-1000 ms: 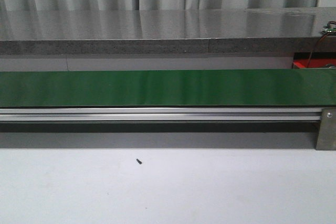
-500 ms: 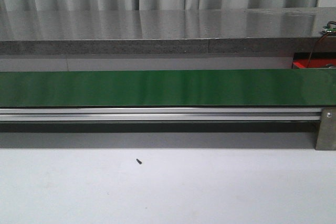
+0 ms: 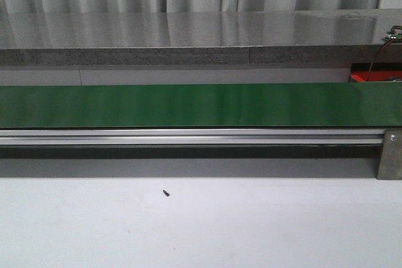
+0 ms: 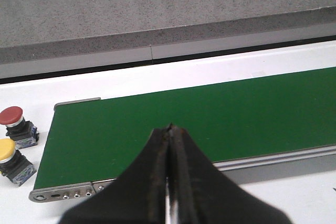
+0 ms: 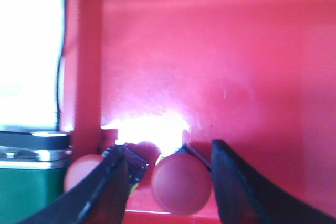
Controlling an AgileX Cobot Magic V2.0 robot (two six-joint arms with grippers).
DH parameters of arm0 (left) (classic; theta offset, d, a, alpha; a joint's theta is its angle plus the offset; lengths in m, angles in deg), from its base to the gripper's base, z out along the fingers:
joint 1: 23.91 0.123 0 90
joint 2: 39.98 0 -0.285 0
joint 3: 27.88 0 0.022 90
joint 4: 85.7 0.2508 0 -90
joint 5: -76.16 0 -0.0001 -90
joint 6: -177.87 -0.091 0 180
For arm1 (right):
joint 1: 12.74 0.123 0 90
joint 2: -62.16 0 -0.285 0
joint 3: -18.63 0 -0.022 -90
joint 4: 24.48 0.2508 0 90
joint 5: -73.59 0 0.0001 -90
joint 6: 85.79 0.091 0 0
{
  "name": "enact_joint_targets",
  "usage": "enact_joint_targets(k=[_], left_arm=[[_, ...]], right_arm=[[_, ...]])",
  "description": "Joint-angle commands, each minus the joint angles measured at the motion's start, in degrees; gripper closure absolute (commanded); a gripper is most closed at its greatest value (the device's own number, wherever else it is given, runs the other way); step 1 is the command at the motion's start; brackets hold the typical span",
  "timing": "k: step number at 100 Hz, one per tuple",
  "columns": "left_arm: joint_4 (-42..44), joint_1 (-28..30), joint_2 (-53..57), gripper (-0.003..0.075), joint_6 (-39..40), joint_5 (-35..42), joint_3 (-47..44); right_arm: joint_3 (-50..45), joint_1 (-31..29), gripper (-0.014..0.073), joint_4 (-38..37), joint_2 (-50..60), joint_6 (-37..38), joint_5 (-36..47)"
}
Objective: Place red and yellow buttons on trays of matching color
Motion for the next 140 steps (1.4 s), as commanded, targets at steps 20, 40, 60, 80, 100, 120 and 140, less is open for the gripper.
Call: enact_joint_targets(k=[20, 40, 60, 80, 100, 120, 140], left_arm=[[-1.88, -0.36, -0.08, 0.0740, -0.05, 3.76, 1.51], [-1.88, -0.36, -0.08, 0.0740, -0.05, 3.76, 1.51], [-1.88, -0.36, -0.08, 0.0740, -0.05, 3.76, 1.51], [-1.88, -0.36, -0.08, 0.0740, -0.05, 3.76, 1.51], [-1.88, -0.36, -0.08, 0.0740, -0.05, 3.76, 1.51], [-1.88, -0.36, -0.08, 0.0740, -0.05, 3.76, 1.51], [-1.88, -0.36, -0.08, 0.0740, -0.05, 3.89, 1.51]], right_arm=[[1.60, 5.39, 0.0214, 4.04, 15.61, -2.07, -1.21], [1.18, 12.14, 0.0214, 3.70, 24.57, -2.19, -3.73], [-7.92, 18.24, 0.0214, 3.76, 36.06, -2.36, -0.98], [-25.48, 21.23, 0.0214, 3.76, 50.74, -2.60, 7.82], [-44.58, 21.23, 0.0214, 3.69, 65.68, -3.17, 16.64], [-59.47, 21.23, 0.0219, 3.69, 78.00, -3.17, 22.50], [-67.72, 21.23, 0.0347, 3.69, 85.06, -3.17, 23.06]])
